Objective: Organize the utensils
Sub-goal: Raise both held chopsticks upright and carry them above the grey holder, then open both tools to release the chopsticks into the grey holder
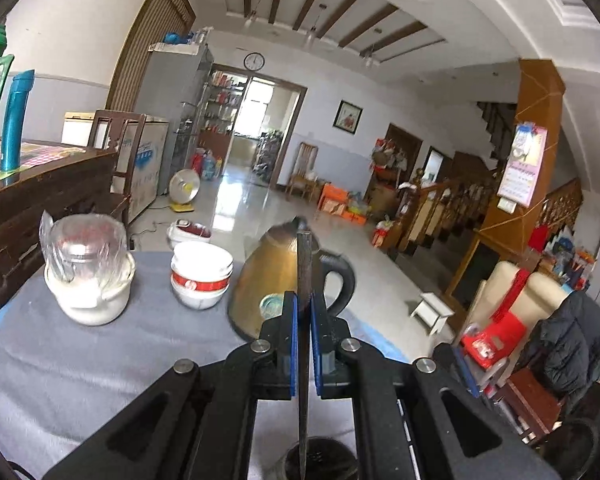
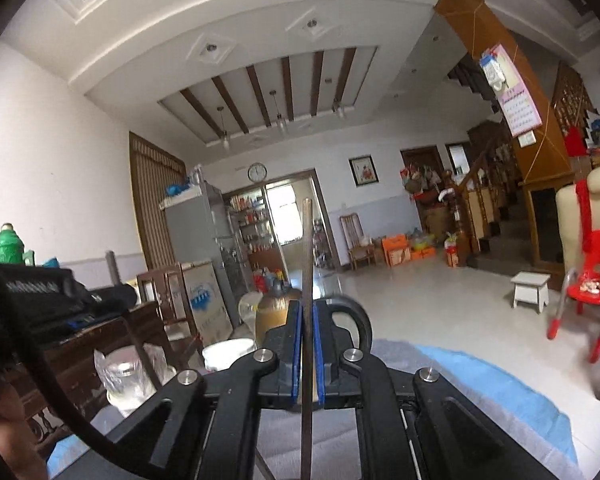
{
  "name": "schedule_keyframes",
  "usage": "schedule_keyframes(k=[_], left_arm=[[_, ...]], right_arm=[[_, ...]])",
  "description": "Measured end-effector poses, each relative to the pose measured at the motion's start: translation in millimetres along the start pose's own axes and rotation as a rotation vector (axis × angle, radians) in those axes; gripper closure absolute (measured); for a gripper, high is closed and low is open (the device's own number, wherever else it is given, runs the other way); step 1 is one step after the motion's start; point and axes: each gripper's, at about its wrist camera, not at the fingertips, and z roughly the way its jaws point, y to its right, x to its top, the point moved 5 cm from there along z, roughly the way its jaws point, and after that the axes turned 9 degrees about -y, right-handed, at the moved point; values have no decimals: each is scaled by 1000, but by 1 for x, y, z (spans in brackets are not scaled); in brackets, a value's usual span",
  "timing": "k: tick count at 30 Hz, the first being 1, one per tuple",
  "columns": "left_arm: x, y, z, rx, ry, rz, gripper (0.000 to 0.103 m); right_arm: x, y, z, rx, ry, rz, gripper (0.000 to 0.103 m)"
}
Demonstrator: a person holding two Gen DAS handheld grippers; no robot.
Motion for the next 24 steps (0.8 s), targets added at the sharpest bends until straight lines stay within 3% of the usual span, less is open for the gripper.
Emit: schedule_keyframes(k=[6, 12, 15, 17, 19, 21, 22, 24], left_arm=[[-23, -13, 12, 5, -69, -1, 96], [-44, -16, 0, 5, -130, 48, 95], [-57, -24, -15, 25, -144, 77, 76], [-65, -31, -30, 51, -144, 90, 56], [-70, -37, -41, 82, -142, 105, 52], [-78, -45, -52, 128, -154, 129, 44], [-81, -52, -56, 149, -163, 132, 40], [-89, -61, -65, 177, -180, 134, 39]], right_arm=[[-23, 4, -3, 18, -63, -22, 97], [-37, 20, -15, 48, -129, -2, 95], [-43, 25, -26, 67, -165, 3, 94], [-46, 26, -36, 73, -173, 5, 94], [-49, 26, -43, 88, -195, 14, 93], [-53, 26, -52, 105, -211, 30, 84], [-55, 26, -57, 114, -215, 37, 74], [-59, 26, -68, 136, -215, 51, 44]])
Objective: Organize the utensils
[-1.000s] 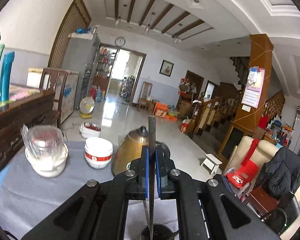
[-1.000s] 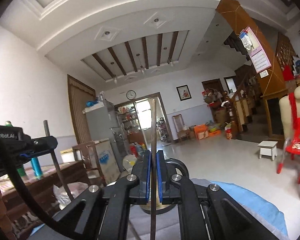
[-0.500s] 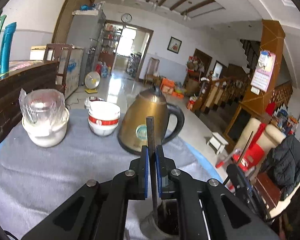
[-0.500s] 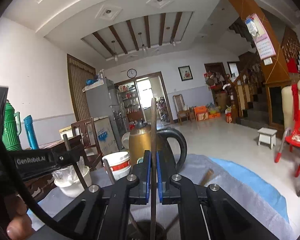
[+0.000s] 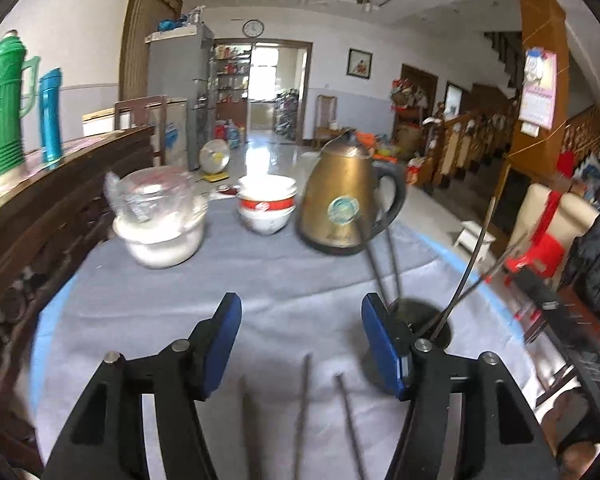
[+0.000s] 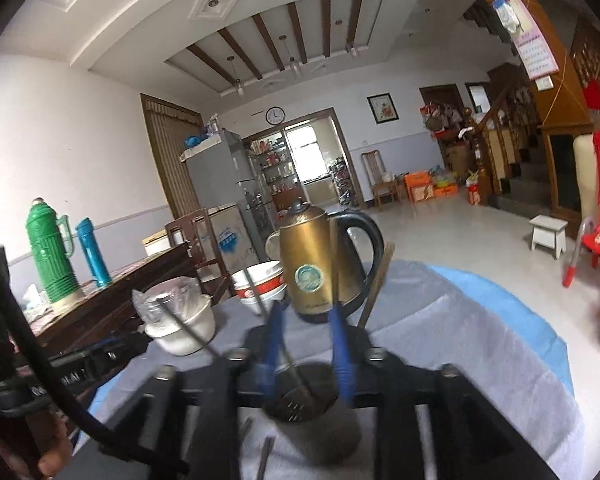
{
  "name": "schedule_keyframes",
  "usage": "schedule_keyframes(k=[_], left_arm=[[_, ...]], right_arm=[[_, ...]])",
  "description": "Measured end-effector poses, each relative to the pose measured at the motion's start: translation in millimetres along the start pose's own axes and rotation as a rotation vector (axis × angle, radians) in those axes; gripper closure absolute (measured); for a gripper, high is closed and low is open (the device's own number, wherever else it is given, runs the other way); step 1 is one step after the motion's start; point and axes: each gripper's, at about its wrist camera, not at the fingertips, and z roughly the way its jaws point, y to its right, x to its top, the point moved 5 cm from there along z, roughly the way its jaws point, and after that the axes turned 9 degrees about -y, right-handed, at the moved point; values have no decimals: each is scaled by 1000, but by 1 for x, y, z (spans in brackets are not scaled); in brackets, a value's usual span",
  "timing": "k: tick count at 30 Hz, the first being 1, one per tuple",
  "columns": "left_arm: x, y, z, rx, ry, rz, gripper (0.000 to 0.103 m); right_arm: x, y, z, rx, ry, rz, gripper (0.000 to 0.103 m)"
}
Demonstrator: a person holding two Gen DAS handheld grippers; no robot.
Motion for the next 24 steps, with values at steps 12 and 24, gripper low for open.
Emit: schedule_keyframes(k=[12, 24], left_arm=[[-52, -36, -2, 113, -136, 3, 35], [-73, -87, 11, 178, -226, -78, 35]], right_arm=[[-34, -33, -47, 18, -3, -100, 50], [-82, -43, -15, 29, -207, -107, 54]])
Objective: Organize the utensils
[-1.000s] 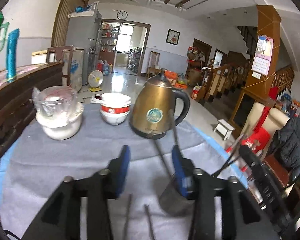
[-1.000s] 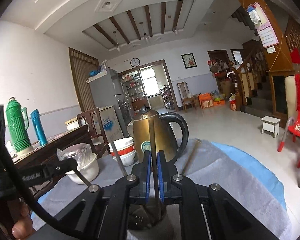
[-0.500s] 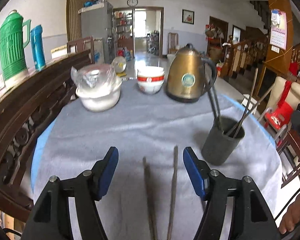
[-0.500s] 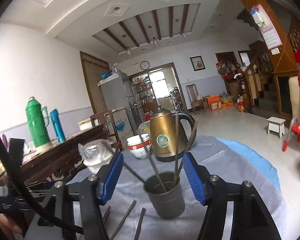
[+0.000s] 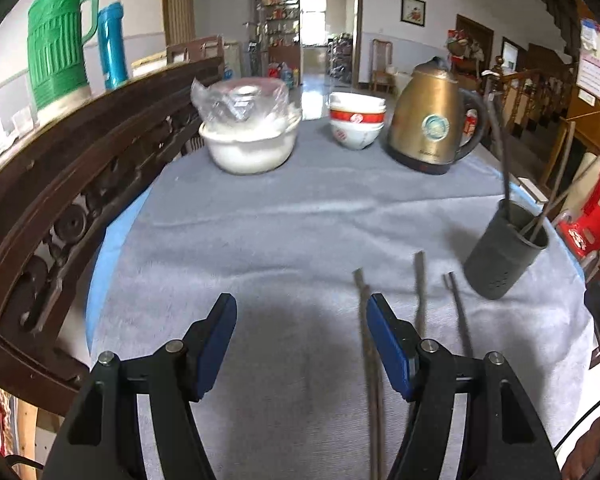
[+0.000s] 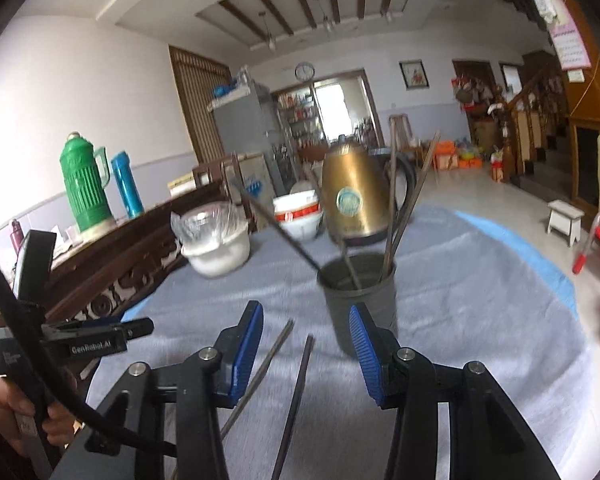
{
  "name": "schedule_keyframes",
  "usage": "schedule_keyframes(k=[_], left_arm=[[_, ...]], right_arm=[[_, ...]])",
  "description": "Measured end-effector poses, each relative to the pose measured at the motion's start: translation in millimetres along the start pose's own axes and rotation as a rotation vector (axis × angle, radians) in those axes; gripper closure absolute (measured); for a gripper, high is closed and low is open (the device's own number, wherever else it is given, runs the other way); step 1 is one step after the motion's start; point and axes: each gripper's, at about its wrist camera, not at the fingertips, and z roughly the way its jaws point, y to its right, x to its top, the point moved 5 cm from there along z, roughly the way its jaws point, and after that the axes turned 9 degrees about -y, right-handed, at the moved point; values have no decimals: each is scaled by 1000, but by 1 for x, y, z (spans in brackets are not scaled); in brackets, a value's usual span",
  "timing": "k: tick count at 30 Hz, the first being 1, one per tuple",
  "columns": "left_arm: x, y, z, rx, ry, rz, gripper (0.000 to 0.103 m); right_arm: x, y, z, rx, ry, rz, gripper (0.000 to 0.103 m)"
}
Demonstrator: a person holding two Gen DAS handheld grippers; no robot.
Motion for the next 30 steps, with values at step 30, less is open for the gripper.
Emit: schedule_keyframes(k=[30], left_arm=[[-8, -12, 55, -12, -150, -29, 35]], right_arm=[[-30, -6, 65, -13, -208, 1, 54]])
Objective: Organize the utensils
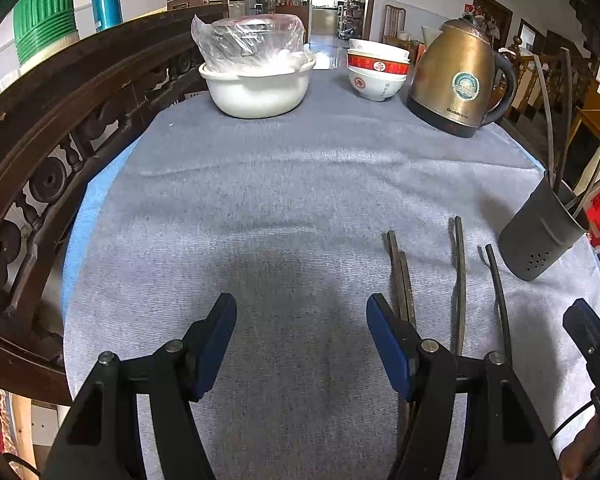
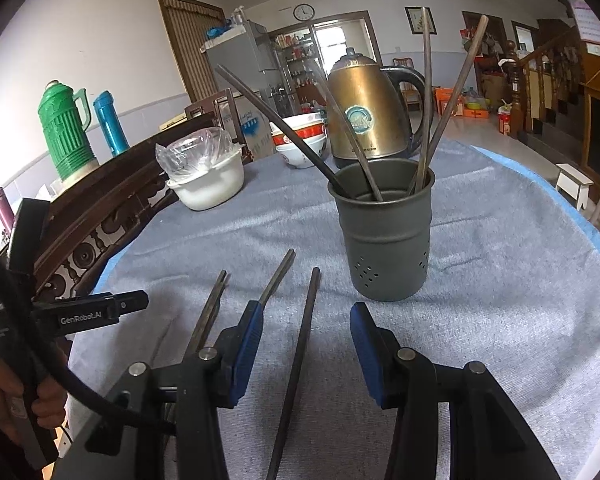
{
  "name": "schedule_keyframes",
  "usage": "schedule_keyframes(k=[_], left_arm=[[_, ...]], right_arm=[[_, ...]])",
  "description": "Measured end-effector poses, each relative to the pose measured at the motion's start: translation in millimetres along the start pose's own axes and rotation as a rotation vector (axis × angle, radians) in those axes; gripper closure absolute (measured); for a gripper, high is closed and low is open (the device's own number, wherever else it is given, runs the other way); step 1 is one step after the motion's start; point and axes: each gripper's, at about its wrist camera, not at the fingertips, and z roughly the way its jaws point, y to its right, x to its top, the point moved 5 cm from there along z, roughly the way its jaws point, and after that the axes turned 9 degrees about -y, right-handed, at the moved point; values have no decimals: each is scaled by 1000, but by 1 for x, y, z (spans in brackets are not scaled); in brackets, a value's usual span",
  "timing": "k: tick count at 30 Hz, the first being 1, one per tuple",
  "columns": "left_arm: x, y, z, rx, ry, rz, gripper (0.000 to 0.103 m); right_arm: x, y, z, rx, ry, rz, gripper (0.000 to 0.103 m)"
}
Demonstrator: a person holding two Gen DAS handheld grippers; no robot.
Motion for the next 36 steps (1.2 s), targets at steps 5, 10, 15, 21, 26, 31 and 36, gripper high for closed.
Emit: schedule_keyframes(k=[5, 10, 15, 21, 26, 31, 36], left_arm=[[0, 3, 3, -6, -11, 8, 35], [-1, 3, 3, -10, -17, 7, 35], [-2, 5, -1, -11, -18, 7, 35], [-3, 10, -10, -7, -9, 19, 35], [-5, 15, -12, -6, -17, 26, 35], [-8, 25, -9, 1, -40, 43, 35], [-11, 35, -6, 20, -56, 62, 35]], right_arm=[[-1, 3, 4, -5, -13, 9, 54], [-2, 4, 5, -7, -16, 12, 54], [-1, 7, 2, -4, -11, 24, 54], [-1, 9, -5, 3, 4, 29, 54], [-4, 14, -11, 10, 14, 39, 54], [-8, 29, -16, 23, 23, 79, 54], [-12, 42, -17, 41, 33, 106, 54]])
